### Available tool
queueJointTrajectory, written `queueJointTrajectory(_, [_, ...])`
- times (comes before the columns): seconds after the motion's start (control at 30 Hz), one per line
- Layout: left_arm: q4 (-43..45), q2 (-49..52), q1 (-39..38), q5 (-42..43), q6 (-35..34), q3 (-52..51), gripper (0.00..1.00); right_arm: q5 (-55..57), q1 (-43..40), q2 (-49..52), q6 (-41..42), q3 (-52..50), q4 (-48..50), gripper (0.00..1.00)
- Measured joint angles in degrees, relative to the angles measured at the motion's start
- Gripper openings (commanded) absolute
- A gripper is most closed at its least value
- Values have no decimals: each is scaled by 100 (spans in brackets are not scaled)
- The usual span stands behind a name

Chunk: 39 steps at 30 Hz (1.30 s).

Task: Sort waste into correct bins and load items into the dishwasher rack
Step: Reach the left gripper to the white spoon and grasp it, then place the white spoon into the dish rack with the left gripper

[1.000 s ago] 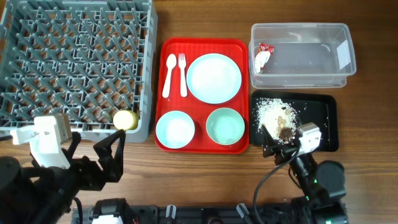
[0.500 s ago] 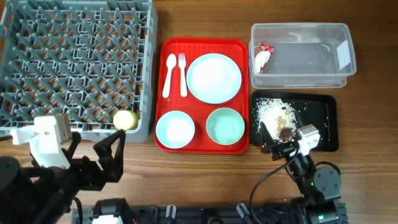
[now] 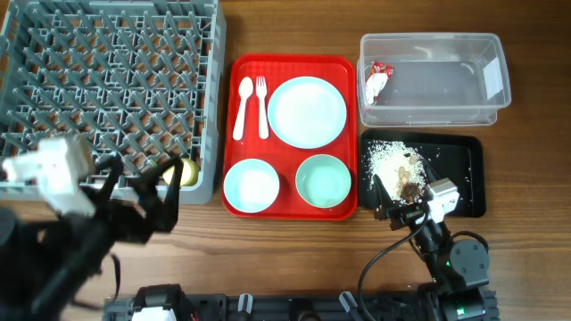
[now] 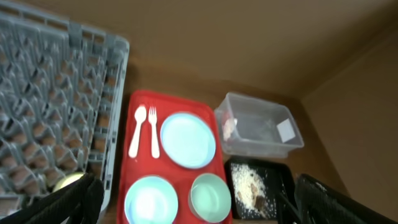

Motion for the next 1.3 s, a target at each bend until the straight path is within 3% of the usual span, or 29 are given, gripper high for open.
queueJointTrajectory(0.1, [133,1176,-310,-140,-50,-39,96,0,0,-4,0,-2,0,100])
queueJointTrajectory(0.23, [756,3012,-1300,-1209,-4,-151,98,0,0,-11,0,-9,2,100])
queueJointTrajectory(0.3, [1117,3740,-1860,-1891,24,-149,81,0,0,-9,0,-9,2,100])
queueJointTrajectory(0.47, [1700,5300,-2236,-2658,35,-153,75,0,0,-9,0,-9,2,100])
queueJointTrajectory(0.67, [2487,6811,-2201,-2625,212,-155,51,0,0,-9,0,-9,2,100])
queueJointTrajectory(1.0, [3296,7383,-2190,-2538,334,-155,43,0,0,-9,0,-9,2,100])
queueJointTrajectory(1.3, [3495,7674,-2188,-2645,367,-149,35,0,0,-9,0,-9,2,100])
